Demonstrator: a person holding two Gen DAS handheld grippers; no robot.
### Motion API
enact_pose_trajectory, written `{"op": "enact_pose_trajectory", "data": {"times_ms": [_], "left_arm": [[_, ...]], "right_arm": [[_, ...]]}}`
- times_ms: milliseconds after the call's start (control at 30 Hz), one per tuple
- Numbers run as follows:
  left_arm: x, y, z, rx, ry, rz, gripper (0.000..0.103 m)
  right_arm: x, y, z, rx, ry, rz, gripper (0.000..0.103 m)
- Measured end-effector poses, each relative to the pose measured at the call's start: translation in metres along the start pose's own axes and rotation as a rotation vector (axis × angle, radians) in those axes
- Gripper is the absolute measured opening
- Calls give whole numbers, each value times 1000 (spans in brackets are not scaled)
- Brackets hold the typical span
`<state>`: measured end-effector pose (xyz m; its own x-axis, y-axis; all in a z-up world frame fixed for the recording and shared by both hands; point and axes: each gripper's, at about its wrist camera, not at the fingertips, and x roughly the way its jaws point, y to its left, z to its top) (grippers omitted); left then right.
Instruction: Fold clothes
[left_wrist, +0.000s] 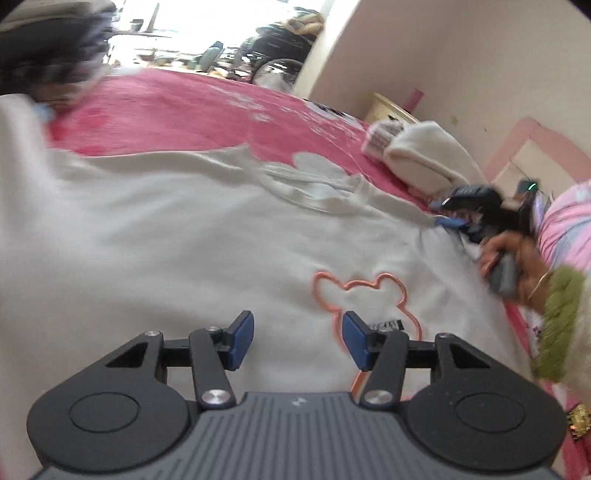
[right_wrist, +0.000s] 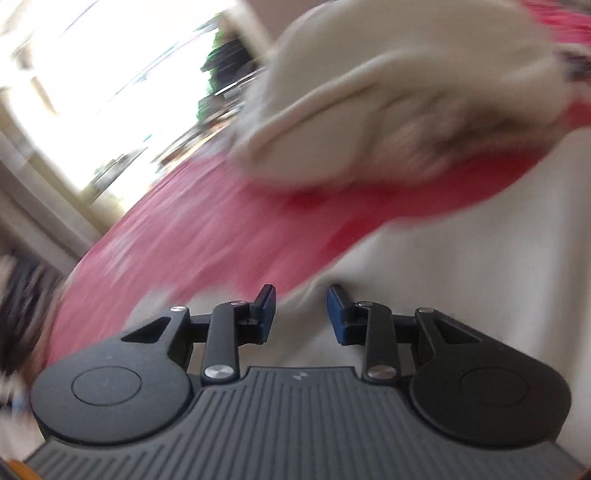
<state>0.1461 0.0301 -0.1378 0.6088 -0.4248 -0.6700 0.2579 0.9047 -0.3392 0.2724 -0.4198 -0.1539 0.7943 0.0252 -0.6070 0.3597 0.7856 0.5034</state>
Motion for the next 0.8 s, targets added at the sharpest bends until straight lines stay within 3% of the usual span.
{"op": "enact_pose_trajectory", "data": {"times_ms": [133,233,400,500,633,700,800], "left_arm": [[16,-11,-4,36,-34,23,58],[19,-13,-8,54,-62,29,59],[23,-17,-15,80,-100,35,64],[25,-18,-16,92,-107,41,66],[26,-20,-17,102,-112,46,66],[26,-20,-17,103,-112,49,66],[28,-22,-17,106,-113,55,66]], "right_arm": [[-54,-36,30,68,-98,50,32],[-101,-75,41,115,-139,23,42],[-156,-164,54,350,-185,-150,43],[-172,-209,53,510,-224,-248,45],[-179,-254,48,606,-276,-382,47],[-173,-272,43,676,-302,-385,47],[-167,-280,43,668,-329,-388,47]]}}
